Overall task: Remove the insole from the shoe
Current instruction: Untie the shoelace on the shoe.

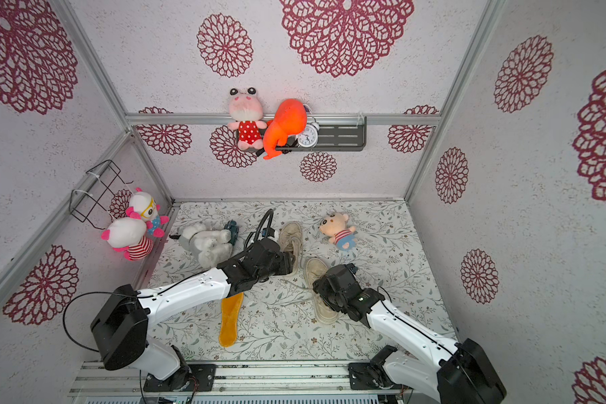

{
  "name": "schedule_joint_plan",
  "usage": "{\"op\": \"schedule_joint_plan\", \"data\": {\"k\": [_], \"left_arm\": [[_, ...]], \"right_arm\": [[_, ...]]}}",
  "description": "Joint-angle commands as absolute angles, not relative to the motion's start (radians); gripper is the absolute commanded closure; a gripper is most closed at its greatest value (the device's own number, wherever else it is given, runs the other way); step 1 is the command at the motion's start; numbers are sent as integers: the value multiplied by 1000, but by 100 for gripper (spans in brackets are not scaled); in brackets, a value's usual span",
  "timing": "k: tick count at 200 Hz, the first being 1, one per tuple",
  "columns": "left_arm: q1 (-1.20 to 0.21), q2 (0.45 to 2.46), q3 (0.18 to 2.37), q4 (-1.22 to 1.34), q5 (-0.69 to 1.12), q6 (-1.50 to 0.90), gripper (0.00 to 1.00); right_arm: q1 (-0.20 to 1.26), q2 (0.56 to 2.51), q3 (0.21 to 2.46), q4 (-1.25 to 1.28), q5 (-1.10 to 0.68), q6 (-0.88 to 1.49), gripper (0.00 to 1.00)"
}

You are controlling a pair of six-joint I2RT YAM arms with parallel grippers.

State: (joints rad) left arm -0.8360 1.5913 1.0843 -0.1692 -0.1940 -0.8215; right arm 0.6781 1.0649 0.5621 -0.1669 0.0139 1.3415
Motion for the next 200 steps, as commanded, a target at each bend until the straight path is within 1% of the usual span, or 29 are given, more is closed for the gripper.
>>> {"op": "schedule_joint_plan", "data": {"k": [1,22,46,66,96,102,141,200], "left_arm": [[-822,1621,1117,-160,-168,-817,39],[-806,1680,1146,-135,-123,-790,39],[-794,1786,1236,-150,-50,-750,39],[-796,1872,1331,-201,-29,-719,34],[-797,1954,1409,-215,15,-707,33],[-796,1999,1426,-230,22,-704,32],[-799,2077,1470,-278,88,-700,35],[-837,2139,1468,-356,142,-676,39]], "right_arm": [[657,1035,516,12,49,1417,41],[629,1015,478,107,37,1425,41],[592,983,482,101,35,1390,42],[542,961,451,128,5,1376,42],[462,1012,398,237,-81,1370,42],[455,1024,395,259,-96,1371,42],[448,1051,398,299,-120,1340,42],[440,1115,369,523,-124,1307,43]]}}
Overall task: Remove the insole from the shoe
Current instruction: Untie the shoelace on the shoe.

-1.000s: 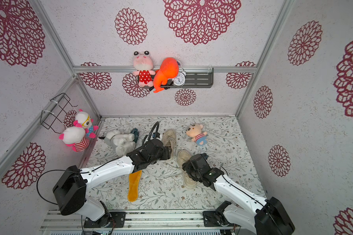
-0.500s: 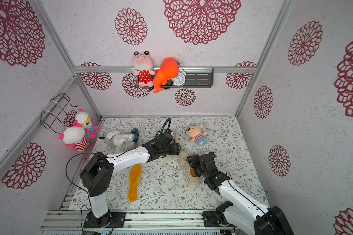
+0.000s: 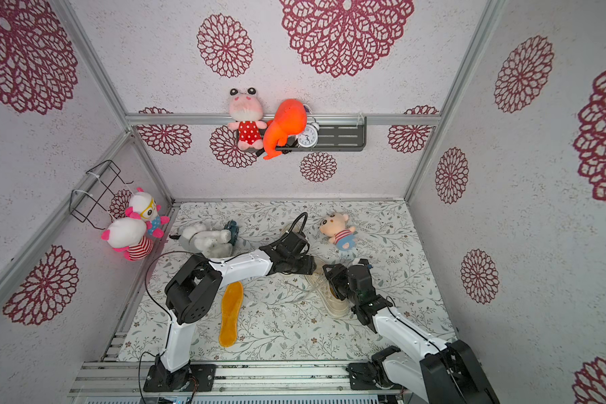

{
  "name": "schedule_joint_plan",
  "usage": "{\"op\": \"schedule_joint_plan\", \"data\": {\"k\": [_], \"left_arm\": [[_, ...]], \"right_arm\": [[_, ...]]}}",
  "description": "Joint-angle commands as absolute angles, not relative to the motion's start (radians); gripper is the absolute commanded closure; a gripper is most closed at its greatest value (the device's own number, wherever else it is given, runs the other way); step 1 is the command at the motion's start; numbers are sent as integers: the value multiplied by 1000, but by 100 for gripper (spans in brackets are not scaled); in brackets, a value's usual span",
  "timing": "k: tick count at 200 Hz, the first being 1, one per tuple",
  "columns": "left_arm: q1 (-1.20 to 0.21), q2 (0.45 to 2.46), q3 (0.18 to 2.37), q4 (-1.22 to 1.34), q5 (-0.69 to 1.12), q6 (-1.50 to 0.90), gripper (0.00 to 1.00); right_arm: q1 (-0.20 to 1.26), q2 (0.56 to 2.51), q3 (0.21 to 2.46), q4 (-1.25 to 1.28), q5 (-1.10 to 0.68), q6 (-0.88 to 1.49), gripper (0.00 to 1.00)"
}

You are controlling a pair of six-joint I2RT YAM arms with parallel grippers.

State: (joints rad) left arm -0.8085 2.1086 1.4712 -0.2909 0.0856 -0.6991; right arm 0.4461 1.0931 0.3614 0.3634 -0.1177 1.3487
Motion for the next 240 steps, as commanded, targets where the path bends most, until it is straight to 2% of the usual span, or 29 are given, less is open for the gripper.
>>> {"op": "schedule_joint_plan", "data": {"k": [1,65,94,111,152,165,203,240], "left_arm": [[-836,2140,1467,-357,143,-676,39],[-877,2165,1442,-381,159,-658,41],[-881,2190,1445,-411,157,-640,42],[-880,2192,1437,-413,153,-638,43],[-880,2174,1436,-407,142,-647,43],[-881,2166,1433,-398,142,-656,43],[-880,2147,1436,-375,150,-684,43],[-881,2141,1427,-372,141,-690,43]], "right_arm": [[439,1117,369,525,-124,1306,43],[439,1175,372,688,-120,1261,42],[439,1126,382,738,-113,1180,41],[437,1073,420,622,-99,1121,41],[440,984,587,-52,-74,1077,45],[441,956,595,-178,-81,1098,45],[441,908,525,-178,-141,1194,44],[439,943,476,-87,-149,1215,43]]}}
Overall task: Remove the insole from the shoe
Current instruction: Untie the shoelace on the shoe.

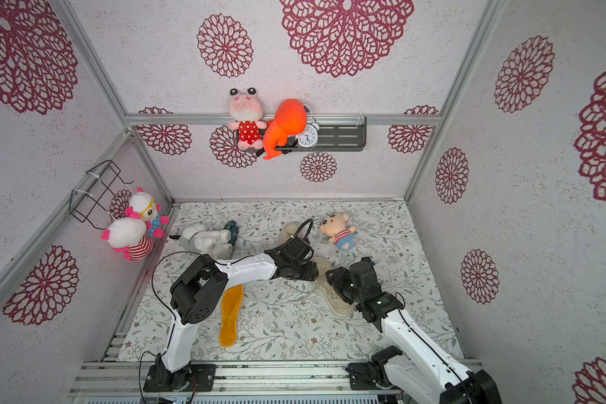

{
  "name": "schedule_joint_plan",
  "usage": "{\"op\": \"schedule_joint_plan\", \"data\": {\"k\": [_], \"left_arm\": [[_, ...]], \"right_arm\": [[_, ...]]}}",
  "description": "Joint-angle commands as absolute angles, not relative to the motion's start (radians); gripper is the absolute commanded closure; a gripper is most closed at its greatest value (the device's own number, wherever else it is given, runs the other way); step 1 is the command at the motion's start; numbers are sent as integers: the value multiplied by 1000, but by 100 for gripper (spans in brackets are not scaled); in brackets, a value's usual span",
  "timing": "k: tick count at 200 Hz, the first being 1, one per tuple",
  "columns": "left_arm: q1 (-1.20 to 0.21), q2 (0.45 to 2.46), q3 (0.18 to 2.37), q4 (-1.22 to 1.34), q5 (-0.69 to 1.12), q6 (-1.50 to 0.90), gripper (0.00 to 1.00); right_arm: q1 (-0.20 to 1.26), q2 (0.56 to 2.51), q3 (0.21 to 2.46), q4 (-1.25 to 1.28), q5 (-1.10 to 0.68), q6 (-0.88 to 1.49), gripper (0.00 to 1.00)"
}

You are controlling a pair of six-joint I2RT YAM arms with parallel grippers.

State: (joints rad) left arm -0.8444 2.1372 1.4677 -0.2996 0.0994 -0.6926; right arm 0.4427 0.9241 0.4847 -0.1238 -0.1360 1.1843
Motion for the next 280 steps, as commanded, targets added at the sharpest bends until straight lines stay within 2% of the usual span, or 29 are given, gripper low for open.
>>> {"op": "schedule_joint_plan", "data": {"k": [1,64,112,146,181,204,249,280], "left_arm": [[-881,2140,1427,-373,140,-691,43],[-879,2134,1420,-370,134,-694,43],[-880,2142,1413,-379,137,-687,43],[-881,2151,1413,-384,142,-678,43],[-881,2146,1412,-386,142,-672,43],[-880,2146,1409,-385,141,-671,43],[-879,2139,1404,-382,134,-669,43],[-878,2151,1400,-369,146,-678,43]], "right_arm": [[439,945,476,-84,-149,1215,43],[413,1132,501,103,-159,1154,43],[399,1198,490,381,-182,1140,42],[394,1257,485,460,-181,1016,42],[395,1297,424,663,-281,1019,42],[394,1281,400,760,-367,1036,43],[394,1036,376,585,-373,1016,44],[392,1014,313,740,-321,1061,44]]}}
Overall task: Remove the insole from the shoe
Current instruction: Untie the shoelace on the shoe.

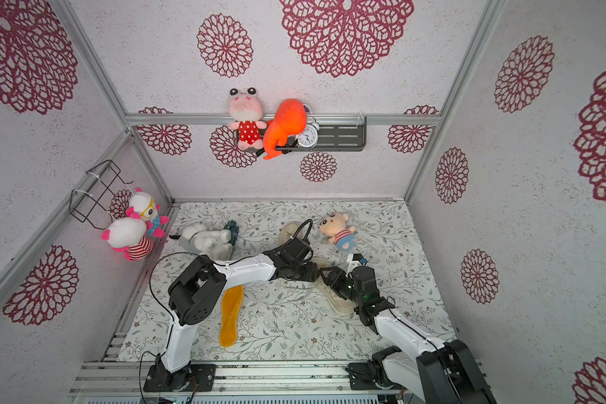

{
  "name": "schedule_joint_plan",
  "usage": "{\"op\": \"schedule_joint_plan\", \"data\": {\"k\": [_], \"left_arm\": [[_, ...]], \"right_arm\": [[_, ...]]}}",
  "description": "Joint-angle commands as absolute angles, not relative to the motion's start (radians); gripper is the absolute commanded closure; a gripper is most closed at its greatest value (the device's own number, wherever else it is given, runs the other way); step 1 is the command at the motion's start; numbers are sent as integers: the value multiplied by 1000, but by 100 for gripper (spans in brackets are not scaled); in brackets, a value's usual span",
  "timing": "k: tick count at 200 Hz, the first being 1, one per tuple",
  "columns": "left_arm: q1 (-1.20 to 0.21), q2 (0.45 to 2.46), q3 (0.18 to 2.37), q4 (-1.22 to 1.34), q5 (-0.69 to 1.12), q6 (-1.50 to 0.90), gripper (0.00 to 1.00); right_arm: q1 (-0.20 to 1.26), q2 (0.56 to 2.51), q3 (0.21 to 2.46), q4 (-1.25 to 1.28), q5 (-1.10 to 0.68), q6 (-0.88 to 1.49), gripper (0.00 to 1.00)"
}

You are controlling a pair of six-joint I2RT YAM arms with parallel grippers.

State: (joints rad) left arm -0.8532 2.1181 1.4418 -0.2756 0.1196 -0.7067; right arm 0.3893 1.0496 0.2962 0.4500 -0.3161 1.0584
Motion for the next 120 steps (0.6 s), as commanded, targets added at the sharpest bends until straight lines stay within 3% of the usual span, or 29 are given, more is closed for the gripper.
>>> {"op": "schedule_joint_plan", "data": {"k": [1,43,89,120], "left_arm": [[-879,2151,1400,-368,147,-678,43],[-885,2156,1404,-373,146,-681,43],[-893,2149,1382,-375,146,-686,43],[-893,2165,1398,-389,159,-682,43]], "right_arm": [[392,1018,311,745,-320,1061,44],[392,1192,312,990,-324,1103,46],[393,1045,412,529,-113,830,49],[393,982,396,490,-52,747,50]]}}
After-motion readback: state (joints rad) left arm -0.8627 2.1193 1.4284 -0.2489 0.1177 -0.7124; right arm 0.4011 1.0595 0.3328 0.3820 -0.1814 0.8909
